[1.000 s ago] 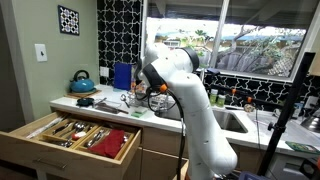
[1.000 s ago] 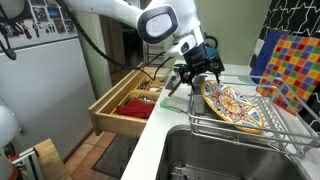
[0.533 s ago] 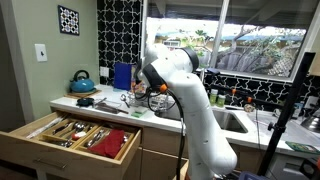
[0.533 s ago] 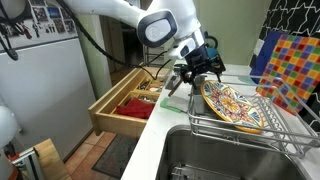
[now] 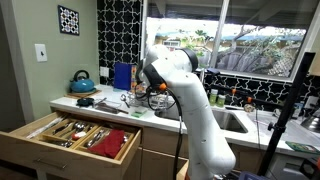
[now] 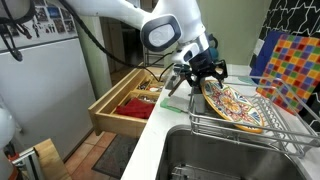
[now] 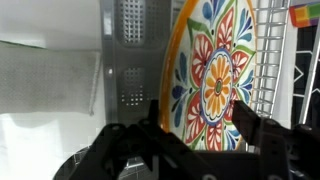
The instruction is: Pick up the plate from the dish rack, turn it one hundred and eighty degrees clockwise and put it back in the dish rack
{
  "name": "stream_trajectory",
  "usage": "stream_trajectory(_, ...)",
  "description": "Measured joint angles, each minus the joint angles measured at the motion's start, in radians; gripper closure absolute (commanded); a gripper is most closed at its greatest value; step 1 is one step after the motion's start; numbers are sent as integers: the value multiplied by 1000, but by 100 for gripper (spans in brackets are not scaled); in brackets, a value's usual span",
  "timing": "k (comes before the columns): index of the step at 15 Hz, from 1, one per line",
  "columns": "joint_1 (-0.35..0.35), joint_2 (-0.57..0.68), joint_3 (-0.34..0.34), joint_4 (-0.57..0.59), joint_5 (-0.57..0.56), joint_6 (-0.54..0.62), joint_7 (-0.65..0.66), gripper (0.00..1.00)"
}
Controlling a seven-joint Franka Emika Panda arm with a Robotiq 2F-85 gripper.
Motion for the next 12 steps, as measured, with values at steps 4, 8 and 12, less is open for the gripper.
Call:
stream_trajectory(4,-11,0,2,15,13,0,0,19)
stream_trajectory(8,-16,0,1,39,15,0,0,18)
stream_trajectory(12,-24,-1,2,58,19,0,0,21)
